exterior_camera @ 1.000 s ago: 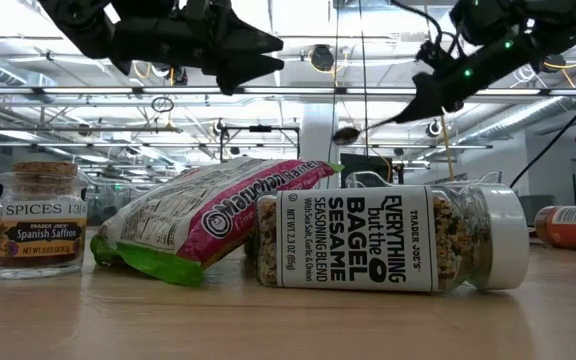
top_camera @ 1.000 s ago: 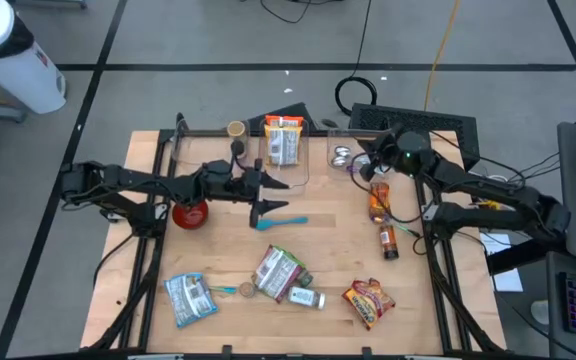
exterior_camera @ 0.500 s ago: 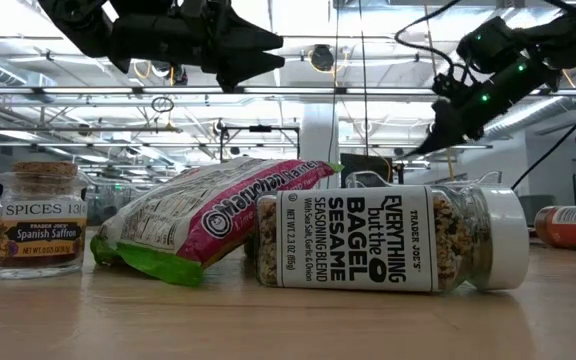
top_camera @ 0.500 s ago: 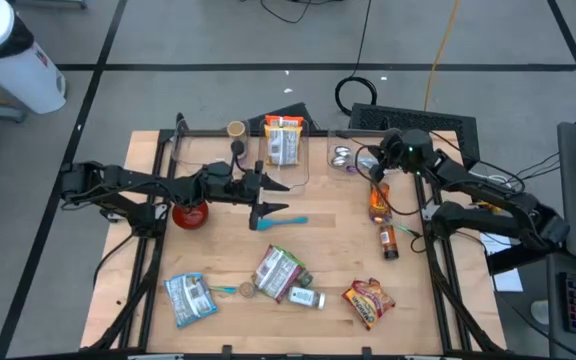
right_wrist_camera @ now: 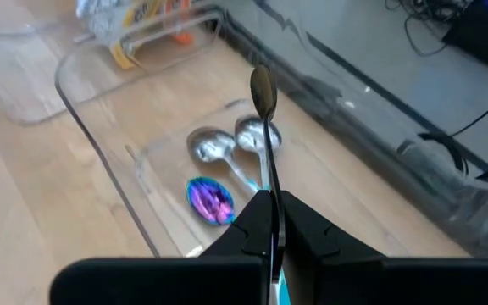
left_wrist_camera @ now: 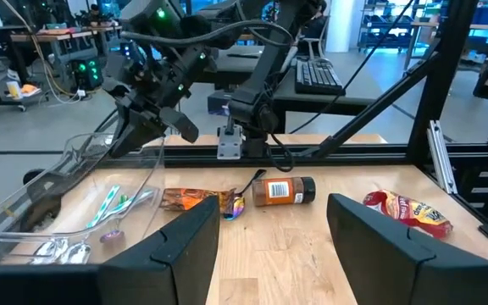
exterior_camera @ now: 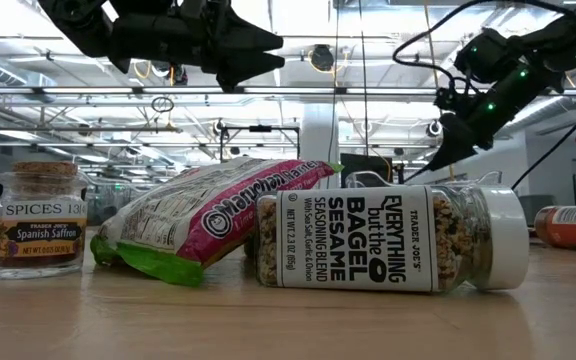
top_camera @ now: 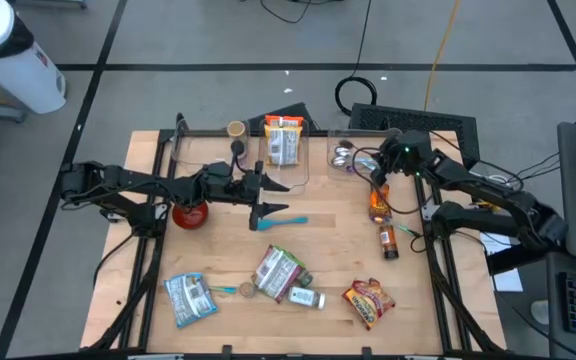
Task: Pick & Place Food Item
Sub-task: Put the black spoon into the right transparent bin, then put the blue noodle pack into the middle transparent bin
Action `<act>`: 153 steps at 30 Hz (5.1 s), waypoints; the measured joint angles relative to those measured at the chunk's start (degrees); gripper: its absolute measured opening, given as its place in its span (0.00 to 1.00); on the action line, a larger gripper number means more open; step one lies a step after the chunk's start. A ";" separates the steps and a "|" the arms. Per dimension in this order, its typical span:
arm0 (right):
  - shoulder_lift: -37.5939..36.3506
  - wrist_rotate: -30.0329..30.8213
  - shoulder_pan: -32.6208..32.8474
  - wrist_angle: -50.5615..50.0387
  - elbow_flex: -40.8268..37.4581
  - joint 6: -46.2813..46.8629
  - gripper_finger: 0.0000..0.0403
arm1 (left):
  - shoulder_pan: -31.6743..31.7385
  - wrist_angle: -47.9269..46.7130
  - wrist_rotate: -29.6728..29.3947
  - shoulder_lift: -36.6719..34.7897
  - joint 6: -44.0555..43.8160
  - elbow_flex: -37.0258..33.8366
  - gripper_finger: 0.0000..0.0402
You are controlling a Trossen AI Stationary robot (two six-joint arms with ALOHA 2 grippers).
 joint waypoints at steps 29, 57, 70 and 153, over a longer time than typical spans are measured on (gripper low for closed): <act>9.96 0.09 0.04 4.28 -0.01 -1.44 0.00 | 0.00 -1.07 0.00 0.02 1.38 0.00 0.57; 9.96 0.11 0.04 4.22 0.00 -2.90 0.20 | 0.00 -1.11 0.00 0.07 1.40 0.00 0.57; 6.38 0.09 0.07 4.54 0.00 -2.91 0.30 | 0.03 -1.10 -0.01 0.07 1.48 0.00 0.57; 23.79 10.96 71.96 78.82 -17.94 12.69 0.29 | -37.20 -75.94 4.01 -9.63 -63.66 -3.28 0.57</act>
